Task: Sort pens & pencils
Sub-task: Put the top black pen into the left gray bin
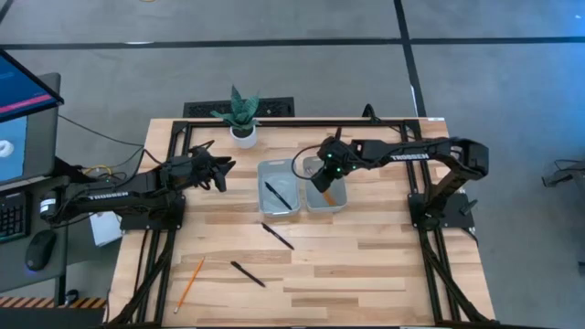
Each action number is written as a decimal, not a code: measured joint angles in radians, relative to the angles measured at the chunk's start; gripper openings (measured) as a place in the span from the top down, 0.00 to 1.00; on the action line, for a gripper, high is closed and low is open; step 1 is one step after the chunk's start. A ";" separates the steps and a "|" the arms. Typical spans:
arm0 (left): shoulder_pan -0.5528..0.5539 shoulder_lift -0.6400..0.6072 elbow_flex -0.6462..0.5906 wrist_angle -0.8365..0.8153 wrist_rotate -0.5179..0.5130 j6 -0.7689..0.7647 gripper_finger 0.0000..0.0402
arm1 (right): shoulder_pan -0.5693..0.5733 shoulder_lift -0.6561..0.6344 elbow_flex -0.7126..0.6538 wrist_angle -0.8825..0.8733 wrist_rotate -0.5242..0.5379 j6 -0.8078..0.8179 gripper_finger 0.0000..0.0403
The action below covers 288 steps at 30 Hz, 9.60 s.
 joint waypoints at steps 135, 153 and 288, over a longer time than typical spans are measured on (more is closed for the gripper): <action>-0.670 0.700 0.983 -0.845 -0.099 -0.232 0.42 | 0.217 -0.264 0.000 -0.051 0.027 0.195 0.72; -0.635 0.801 0.982 -0.793 -0.014 0.163 0.42 | 0.231 -0.264 0.000 -0.059 0.027 0.177 0.72; -0.533 1.355 0.983 -0.619 0.235 0.774 0.45 | 0.231 -0.264 0.000 -0.133 0.028 0.148 0.72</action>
